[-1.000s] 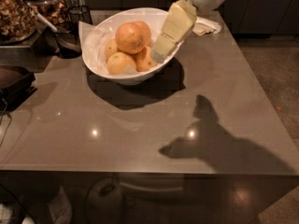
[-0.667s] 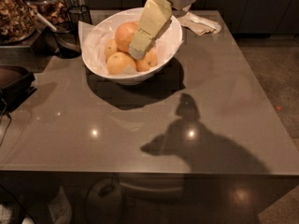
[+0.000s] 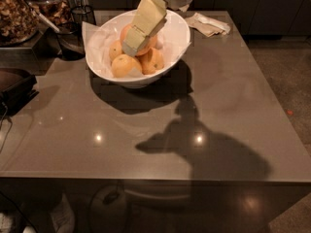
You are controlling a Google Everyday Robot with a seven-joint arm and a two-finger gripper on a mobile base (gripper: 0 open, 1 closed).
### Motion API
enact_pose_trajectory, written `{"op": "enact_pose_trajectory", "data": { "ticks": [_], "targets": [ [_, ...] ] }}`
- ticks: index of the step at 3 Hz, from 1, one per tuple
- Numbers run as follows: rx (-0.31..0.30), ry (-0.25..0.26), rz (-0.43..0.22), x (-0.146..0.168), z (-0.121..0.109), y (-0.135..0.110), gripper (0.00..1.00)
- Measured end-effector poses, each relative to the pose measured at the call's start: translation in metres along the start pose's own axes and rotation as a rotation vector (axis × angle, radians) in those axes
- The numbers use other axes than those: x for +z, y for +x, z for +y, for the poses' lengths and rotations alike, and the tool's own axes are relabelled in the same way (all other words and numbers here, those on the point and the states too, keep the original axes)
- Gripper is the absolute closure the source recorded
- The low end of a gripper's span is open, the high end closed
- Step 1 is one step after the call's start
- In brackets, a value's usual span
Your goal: Pick orange from white bowl
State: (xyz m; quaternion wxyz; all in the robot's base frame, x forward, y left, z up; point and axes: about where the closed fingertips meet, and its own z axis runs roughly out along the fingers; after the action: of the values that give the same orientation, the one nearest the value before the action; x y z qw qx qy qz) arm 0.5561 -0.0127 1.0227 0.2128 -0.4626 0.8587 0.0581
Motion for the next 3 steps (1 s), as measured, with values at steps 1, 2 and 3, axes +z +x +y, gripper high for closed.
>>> {"op": "enact_pose_trajectory", "data": {
  "ticks": [1, 2, 3],
  "targets": [
    [0.073, -0.01, -0.015, 0.015, -0.012, -0.021, 0.0],
    [0.114, -0.016, -0.003, 0.033, -0.017, -0.042, 0.0],
    [0.112, -0.015, -0.012, 0.033, -0.017, -0.044, 0.0]
  ]
}}
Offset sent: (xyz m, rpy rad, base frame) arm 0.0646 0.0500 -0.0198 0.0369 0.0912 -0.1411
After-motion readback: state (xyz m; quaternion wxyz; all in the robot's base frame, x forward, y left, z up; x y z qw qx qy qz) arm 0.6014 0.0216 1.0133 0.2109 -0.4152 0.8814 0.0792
